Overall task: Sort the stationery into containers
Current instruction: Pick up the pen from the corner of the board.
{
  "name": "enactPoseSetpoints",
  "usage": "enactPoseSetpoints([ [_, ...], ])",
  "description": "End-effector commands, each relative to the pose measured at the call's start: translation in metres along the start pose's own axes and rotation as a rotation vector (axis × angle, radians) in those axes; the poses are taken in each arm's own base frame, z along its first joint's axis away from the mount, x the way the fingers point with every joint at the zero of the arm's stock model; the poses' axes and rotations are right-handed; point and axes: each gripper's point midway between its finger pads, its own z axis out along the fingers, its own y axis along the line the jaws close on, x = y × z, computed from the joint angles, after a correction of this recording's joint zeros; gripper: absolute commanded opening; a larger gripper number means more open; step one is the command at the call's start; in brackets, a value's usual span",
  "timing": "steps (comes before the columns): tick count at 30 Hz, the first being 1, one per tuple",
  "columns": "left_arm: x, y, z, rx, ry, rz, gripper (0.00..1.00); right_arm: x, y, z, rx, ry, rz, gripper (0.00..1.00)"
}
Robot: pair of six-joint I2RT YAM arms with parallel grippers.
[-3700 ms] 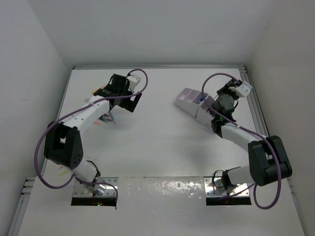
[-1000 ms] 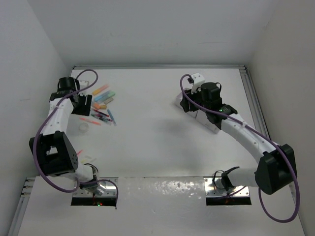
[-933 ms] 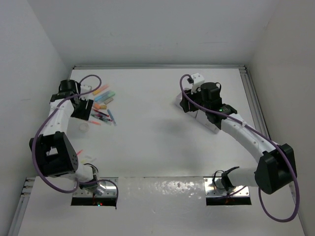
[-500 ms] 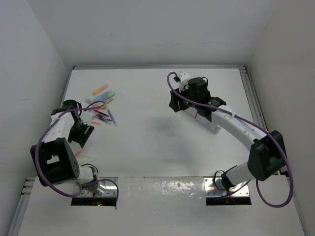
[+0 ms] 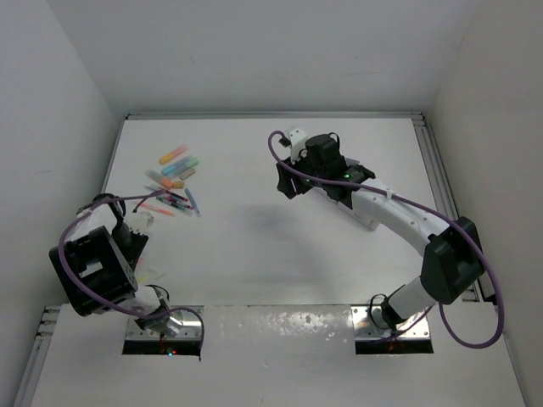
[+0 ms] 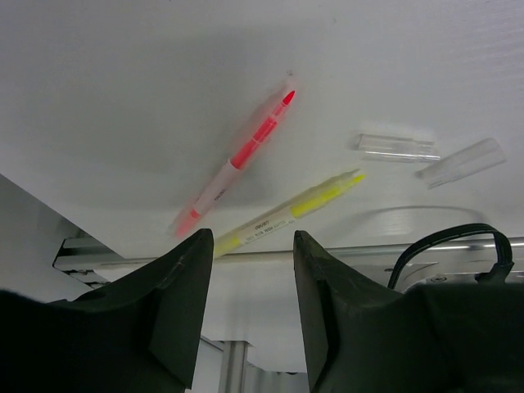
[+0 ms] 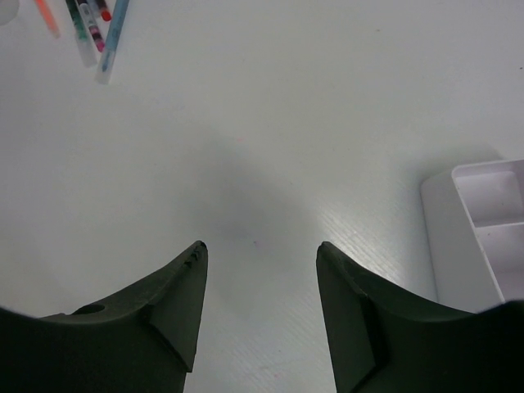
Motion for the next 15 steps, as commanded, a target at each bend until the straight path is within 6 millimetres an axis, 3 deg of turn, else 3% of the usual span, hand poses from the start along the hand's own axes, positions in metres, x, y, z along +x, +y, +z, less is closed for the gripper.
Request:
enactPoseSetpoints([
  [1, -0.003, 0.007, 0.003, 0.004, -0.021, 0.025, 0.42, -0.022, 0.002, -0.004, 0.009, -0.046, -0.046, 0.56],
  [6, -0.005, 0.028, 0.012, -0.033, -0.029, -0.037, 0.39, -0.015, 0.002, -0.006, 0.019, -0.030, -0.060, 0.56],
  [15, -0.004, 0.033, 0.028, -0.017, -0.009, -0.067, 0.39, -0.006, -0.005, -0.011, 0.053, -0.017, -0.069, 0.58],
])
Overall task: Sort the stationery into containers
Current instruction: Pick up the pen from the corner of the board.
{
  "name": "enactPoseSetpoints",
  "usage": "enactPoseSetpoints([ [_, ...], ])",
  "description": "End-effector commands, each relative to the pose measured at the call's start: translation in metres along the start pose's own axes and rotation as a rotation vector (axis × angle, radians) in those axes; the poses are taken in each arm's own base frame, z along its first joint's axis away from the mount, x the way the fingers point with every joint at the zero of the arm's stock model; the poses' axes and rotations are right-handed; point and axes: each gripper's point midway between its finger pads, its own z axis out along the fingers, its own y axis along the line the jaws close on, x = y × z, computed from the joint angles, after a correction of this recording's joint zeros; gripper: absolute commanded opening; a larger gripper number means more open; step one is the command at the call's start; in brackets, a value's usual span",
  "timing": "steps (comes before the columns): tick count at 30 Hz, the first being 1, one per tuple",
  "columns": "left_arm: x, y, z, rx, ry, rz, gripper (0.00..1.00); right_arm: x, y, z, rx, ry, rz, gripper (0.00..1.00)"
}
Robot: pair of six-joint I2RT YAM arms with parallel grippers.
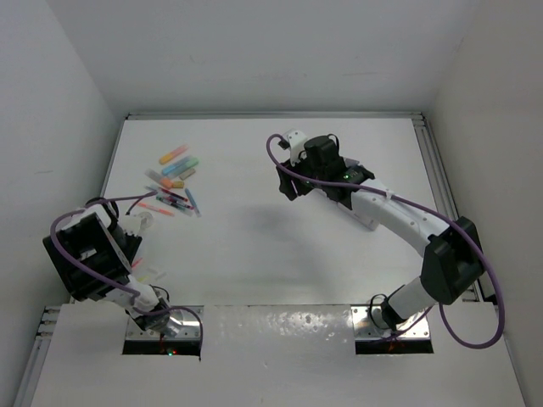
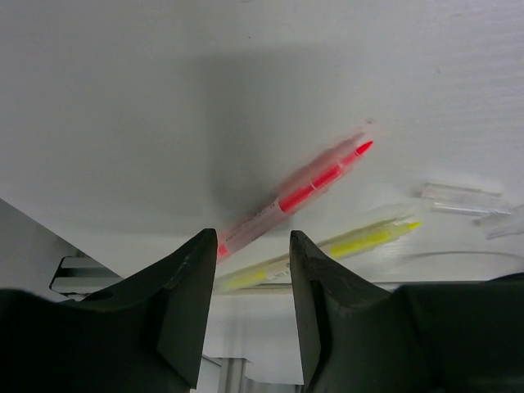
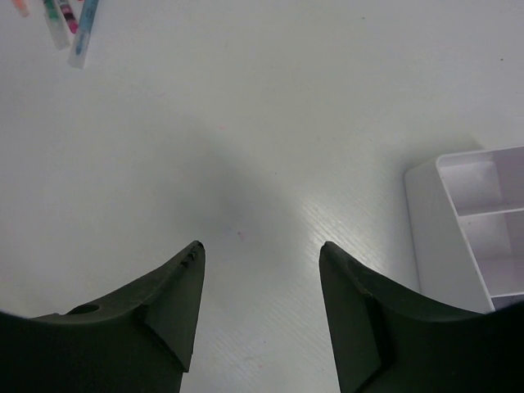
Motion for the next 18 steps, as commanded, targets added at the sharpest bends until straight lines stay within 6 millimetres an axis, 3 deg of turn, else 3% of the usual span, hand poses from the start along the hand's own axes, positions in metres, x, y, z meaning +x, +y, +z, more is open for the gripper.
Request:
enactPoseSetpoints([
  [1, -0.004, 0.014, 0.005, -0.030, -0.008, -0.023, 0.39, -0.013, -0.003, -0.012, 0.030, -0.049, -0.031, 0.58],
  [10, -0.019, 0.022, 0.013, -0.034, -0.035, -0.063, 0.38, -0.013, -0.006, -0.017, 0.044, -0.051, -0.039, 0.58],
  [13, -0.015, 0.020, 0.019, -0.022, -0.012, -0.069, 0.29, -0.012, -0.005, -0.019, 0.048, -0.054, -0.028, 0.58],
  [17, -0.010, 0.007, 0.023, 0.037, 0.003, -0.081, 0.00, -0.005, -0.003, -0.020, 0.046, -0.047, -0.010, 0.58],
  [18, -0.009, 0.007, 0.023, 0.045, 0.002, -0.090, 0.00, -0.005, 0.000, -0.020, 0.043, -0.051, -0.012, 0.58],
])
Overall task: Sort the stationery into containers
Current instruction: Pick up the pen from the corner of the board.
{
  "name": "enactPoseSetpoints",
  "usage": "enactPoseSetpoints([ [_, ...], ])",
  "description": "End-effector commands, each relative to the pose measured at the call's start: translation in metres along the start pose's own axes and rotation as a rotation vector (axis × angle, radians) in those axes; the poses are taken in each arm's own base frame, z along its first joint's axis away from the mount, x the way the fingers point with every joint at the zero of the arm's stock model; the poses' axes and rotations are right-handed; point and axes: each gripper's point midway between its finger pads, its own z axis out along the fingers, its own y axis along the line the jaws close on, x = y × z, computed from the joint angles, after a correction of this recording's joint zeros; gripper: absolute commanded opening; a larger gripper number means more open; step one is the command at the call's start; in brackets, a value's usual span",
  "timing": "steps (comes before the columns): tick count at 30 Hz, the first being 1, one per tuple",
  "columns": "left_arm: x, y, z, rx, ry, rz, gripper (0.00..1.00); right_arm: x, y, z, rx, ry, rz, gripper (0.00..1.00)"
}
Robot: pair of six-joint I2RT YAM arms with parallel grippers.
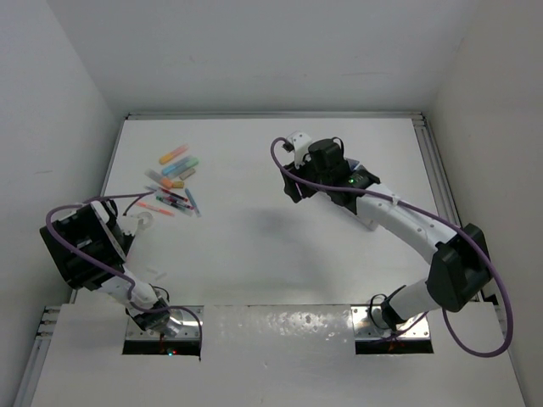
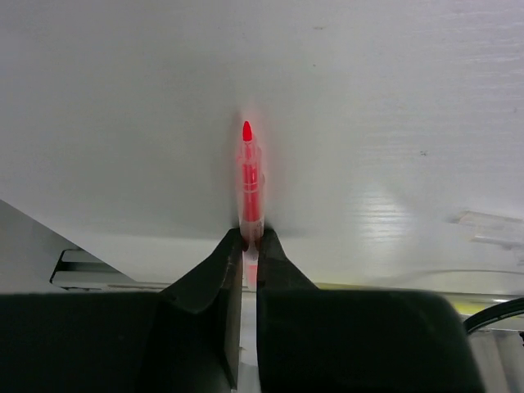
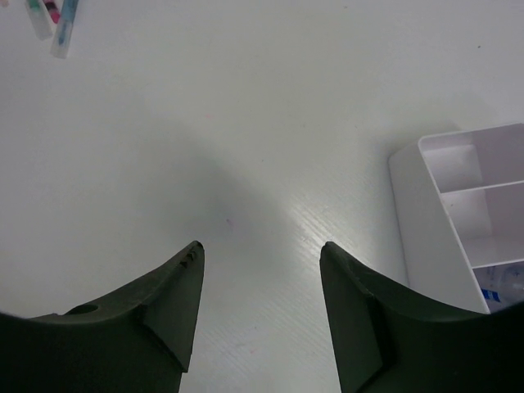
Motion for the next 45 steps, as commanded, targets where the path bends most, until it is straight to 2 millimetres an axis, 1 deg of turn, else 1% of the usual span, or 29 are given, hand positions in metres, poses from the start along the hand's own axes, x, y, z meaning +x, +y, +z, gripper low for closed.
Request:
enactPoseSetpoints([
  [1, -0.009, -0.005, 0.009, 0.062, -0.054, -0.039, 0.00, -0.007, 0.006, -0.007, 0.001, -0.044, 0.010, 0.58],
  [5, -0.014, 0.004, -0.009, 0.055, -0.094, -0.069, 0.00, -0.003, 0.010, -0.005, -0.004, -0.047, 0.035, 0.58],
  [6, -0.018, 0.012, -0.021, 0.042, -0.120, -0.081, 0.00, -0.005, 0.011, -0.004, -0.006, -0.060, 0.056, 0.58],
  [8, -0.023, 0.020, -0.036, 0.022, -0.157, -0.099, 0.00, 0.001, 0.014, 0.000, -0.016, -0.056, 0.067, 0.58],
  [9, -0.026, 0.022, -0.041, 0.018, -0.168, -0.101, 0.00, 0.001, 0.016, 0.000, -0.021, -0.062, 0.068, 0.58],
  [10, -0.034, 0.026, -0.050, 0.016, -0.199, -0.102, 0.00, 0.004, 0.016, 0.002, -0.020, -0.057, 0.068, 0.58],
  [12, -0.041, 0.030, -0.057, 0.015, -0.211, -0.110, 0.00, 0.005, 0.018, 0.002, -0.023, -0.057, 0.075, 0.58],
  [13, -0.049, 0.030, -0.067, 0.035, -0.237, -0.129, 0.00, 0.007, 0.020, 0.001, -0.029, -0.055, 0.080, 0.58],
  [14, -0.053, 0.030, -0.072, 0.047, -0.247, -0.139, 0.00, 0.009, 0.020, 0.001, -0.033, -0.052, 0.084, 0.58],
  [15, -0.058, 0.032, -0.084, 0.057, -0.276, -0.148, 0.00, 0.010, 0.022, 0.001, -0.040, -0.052, 0.091, 0.58],
  [16, -0.060, 0.034, -0.090, 0.055, -0.291, -0.160, 0.00, 0.012, 0.023, 0.001, -0.047, -0.052, 0.093, 0.58],
  [18, -0.067, 0.042, -0.111, 0.022, -0.354, -0.176, 0.00, 0.016, 0.027, 0.003, -0.062, -0.047, 0.101, 0.58],
  [19, -0.068, 0.044, -0.117, 0.012, -0.373, -0.195, 0.00, 0.014, 0.027, 0.003, -0.065, -0.051, 0.105, 0.58],
  [20, -0.071, 0.045, -0.130, -0.002, -0.413, -0.201, 0.00, 0.016, 0.029, 0.006, -0.070, -0.044, 0.120, 0.58],
  [23, -0.074, 0.048, -0.151, -0.027, -0.470, -0.222, 0.00, 0.016, 0.036, 0.011, -0.092, -0.022, 0.136, 0.57],
  [24, -0.076, 0.051, -0.157, -0.037, -0.491, -0.244, 0.00, 0.010, 0.039, 0.011, -0.101, -0.027, 0.143, 0.57],
  [25, -0.076, 0.052, -0.162, -0.045, -0.508, -0.257, 0.00, 0.009, 0.042, 0.012, -0.112, -0.020, 0.140, 0.57],
  [26, -0.080, 0.052, -0.165, -0.045, -0.529, -0.268, 0.00, 0.014, 0.048, 0.013, -0.126, 0.004, 0.137, 0.57],
  [28, -0.082, 0.050, -0.168, -0.036, -0.553, -0.300, 0.00, 0.011, 0.055, 0.013, -0.144, 0.009, 0.123, 0.56],
  [29, -0.082, 0.049, -0.165, -0.031, -0.561, -0.315, 0.00, 0.015, 0.057, 0.013, -0.148, 0.030, 0.117, 0.56],
  [30, -0.081, 0.046, -0.164, -0.023, -0.562, -0.340, 0.00, 0.013, 0.059, 0.013, -0.151, 0.032, 0.116, 0.57],
  [34, -0.074, 0.043, -0.166, -0.021, -0.568, -0.393, 0.00, 0.021, 0.068, 0.014, -0.155, 0.058, 0.129, 0.57],
  [37, -0.063, 0.041, -0.177, -0.032, -0.562, -0.421, 0.00, 0.031, 0.077, 0.017, -0.157, 0.067, 0.153, 0.56],
  [38, -0.057, 0.039, -0.180, -0.031, -0.545, -0.399, 0.00, 0.040, 0.081, 0.018, -0.161, 0.085, 0.173, 0.56],
  [39, -0.053, 0.038, -0.182, -0.040, -0.533, -0.390, 0.00, 0.042, 0.086, 0.019, -0.172, 0.083, 0.175, 0.56],
  [40, -0.043, 0.037, -0.181, -0.056, -0.489, -0.394, 0.00, 0.053, 0.089, 0.020, -0.171, 0.101, 0.181, 0.56],
  [42, -0.032, 0.035, -0.181, -0.072, -0.464, -0.393, 0.00, 0.061, 0.097, 0.021, -0.176, 0.107, 0.183, 0.56],
  [43, -0.025, 0.030, -0.175, -0.066, -0.441, -0.392, 0.00, 0.062, 0.099, 0.022, -0.177, 0.104, 0.196, 0.56],
  [45, -0.015, 0.026, -0.176, -0.096, -0.442, -0.386, 0.00, 0.069, 0.105, 0.023, -0.180, 0.123, 0.202, 0.56],
])
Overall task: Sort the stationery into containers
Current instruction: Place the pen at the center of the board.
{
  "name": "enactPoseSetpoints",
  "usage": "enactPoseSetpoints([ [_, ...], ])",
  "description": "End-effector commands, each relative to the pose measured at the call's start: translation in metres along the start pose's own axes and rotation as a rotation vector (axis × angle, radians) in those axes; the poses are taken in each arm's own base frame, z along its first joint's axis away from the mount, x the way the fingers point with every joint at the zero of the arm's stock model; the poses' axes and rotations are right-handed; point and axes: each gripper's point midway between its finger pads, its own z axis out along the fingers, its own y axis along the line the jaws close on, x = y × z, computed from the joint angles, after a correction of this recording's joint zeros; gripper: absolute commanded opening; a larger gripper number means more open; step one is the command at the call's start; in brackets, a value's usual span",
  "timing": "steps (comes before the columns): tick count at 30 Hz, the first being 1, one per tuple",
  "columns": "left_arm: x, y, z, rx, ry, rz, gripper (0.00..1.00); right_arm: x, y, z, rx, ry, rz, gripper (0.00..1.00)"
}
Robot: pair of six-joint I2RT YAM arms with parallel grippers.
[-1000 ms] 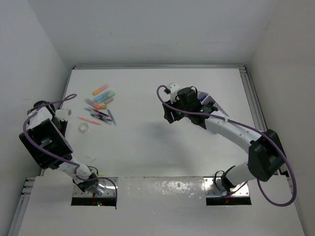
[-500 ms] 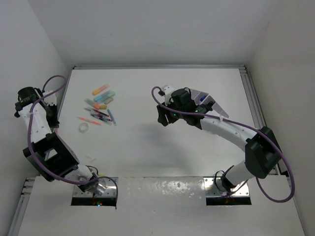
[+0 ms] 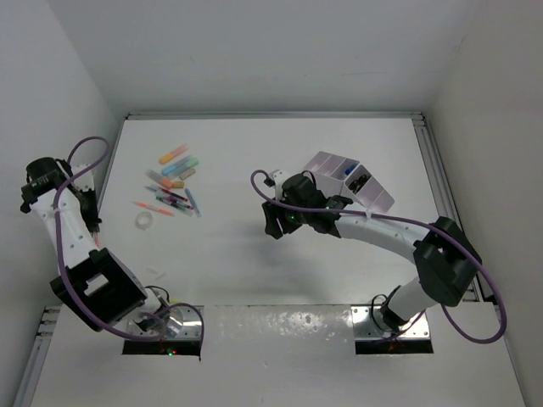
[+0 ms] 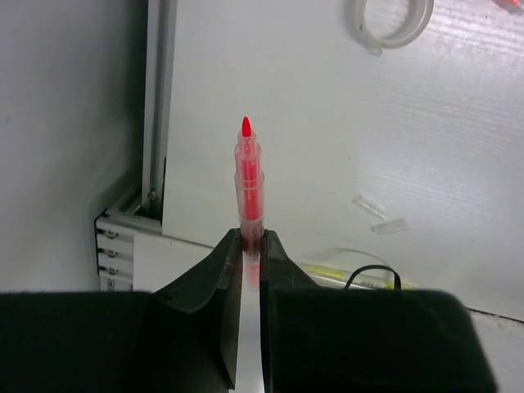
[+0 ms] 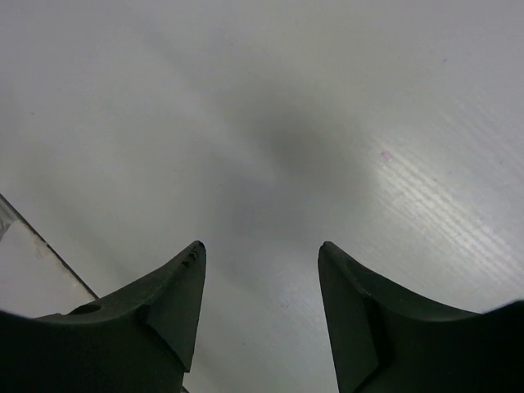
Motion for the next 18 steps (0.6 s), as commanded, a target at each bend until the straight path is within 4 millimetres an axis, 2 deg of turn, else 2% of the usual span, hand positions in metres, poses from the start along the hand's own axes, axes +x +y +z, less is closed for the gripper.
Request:
enactPoseSetpoints([
  [1, 0.024, 0.002, -0.020, -0.059, 0.004, 0.012, 0.00, -0.007, 0.012, 0.004, -0.010, -0.031, 0.037, 0.56],
  [6, 0.034, -0.005, -0.021, -0.049, -0.006, 0.039, 0.00, -0.006, 0.030, 0.007, -0.034, 0.008, 0.007, 0.56],
  [11, 0.019, -0.014, -0.018, 0.032, -0.041, 0.071, 0.00, -0.019, 0.043, 0.004, -0.064, 0.012, 0.049, 0.56],
  [14, -0.004, -0.016, -0.008, 0.071, -0.106, 0.072, 0.00, -0.025, 0.043, 0.004, -0.045, 0.023, 0.061, 0.56],
  [15, -0.017, -0.013, -0.005, 0.063, -0.140, 0.043, 0.00, -0.039, 0.045, 0.002, -0.040, 0.001, 0.074, 0.56],
  [17, -0.028, -0.010, 0.008, 0.075, -0.121, 0.009, 0.00, -0.043, 0.045, 0.008, -0.023, 0.014, 0.104, 0.54],
  [18, -0.040, -0.004, 0.006, 0.064, -0.142, -0.003, 0.00, -0.053, 0.050, 0.010, -0.031, -0.005, 0.126, 0.54],
])
